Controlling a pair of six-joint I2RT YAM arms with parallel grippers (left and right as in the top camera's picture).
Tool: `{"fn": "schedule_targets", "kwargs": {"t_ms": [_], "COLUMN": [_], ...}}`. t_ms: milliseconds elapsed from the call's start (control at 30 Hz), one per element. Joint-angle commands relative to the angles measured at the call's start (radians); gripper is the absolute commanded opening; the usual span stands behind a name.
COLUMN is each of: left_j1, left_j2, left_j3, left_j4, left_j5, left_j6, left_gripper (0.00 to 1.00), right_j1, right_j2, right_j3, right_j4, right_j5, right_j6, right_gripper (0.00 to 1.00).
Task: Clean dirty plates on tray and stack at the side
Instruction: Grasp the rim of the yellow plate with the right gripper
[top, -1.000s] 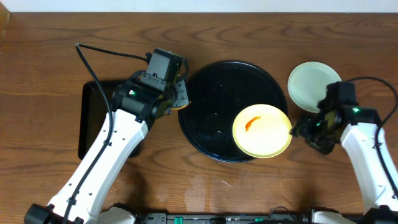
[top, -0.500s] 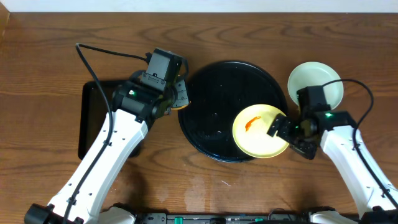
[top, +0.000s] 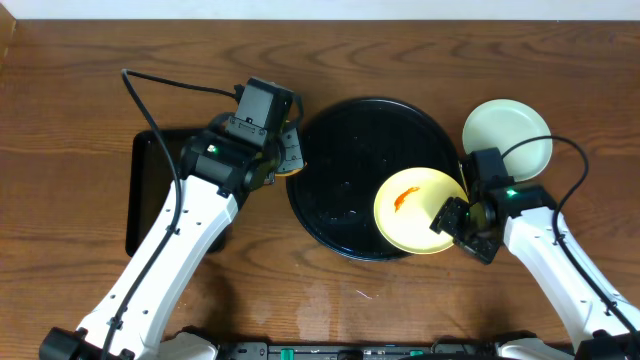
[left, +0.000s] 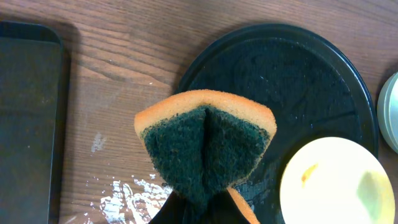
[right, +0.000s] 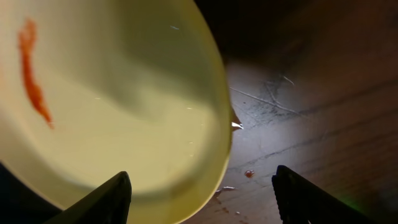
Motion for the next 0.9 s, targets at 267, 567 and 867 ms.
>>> {"fn": "schedule_targets", "kwargs": {"t_ms": [267, 567, 867], "left_j1": [0.000, 0.000, 0.000], "left_j2": [0.002, 0.002, 0.002], "left_j3": [-0.006, -0.006, -0.006], "left_j4": [0.000, 0.000, 0.001], "left_j5": [-0.002, -0.002, -0.002], "left_j6": [0.003, 0.003, 0.003], "left_gripper": [0.08, 0.08, 0.08], "right_j1": [0.005, 0.011, 0.011], "right_j2": [-0.006, 0.041, 0.058], "right_j3": [-0.019, -0.045, -0.044], "right_j4": [0.044, 0.053, 0.061], "right_j5": [0.006, 0.006, 0.004], "right_j6": [0.014, 0.015, 0.014], "right_gripper": [0.32, 0.38, 0.01]}}
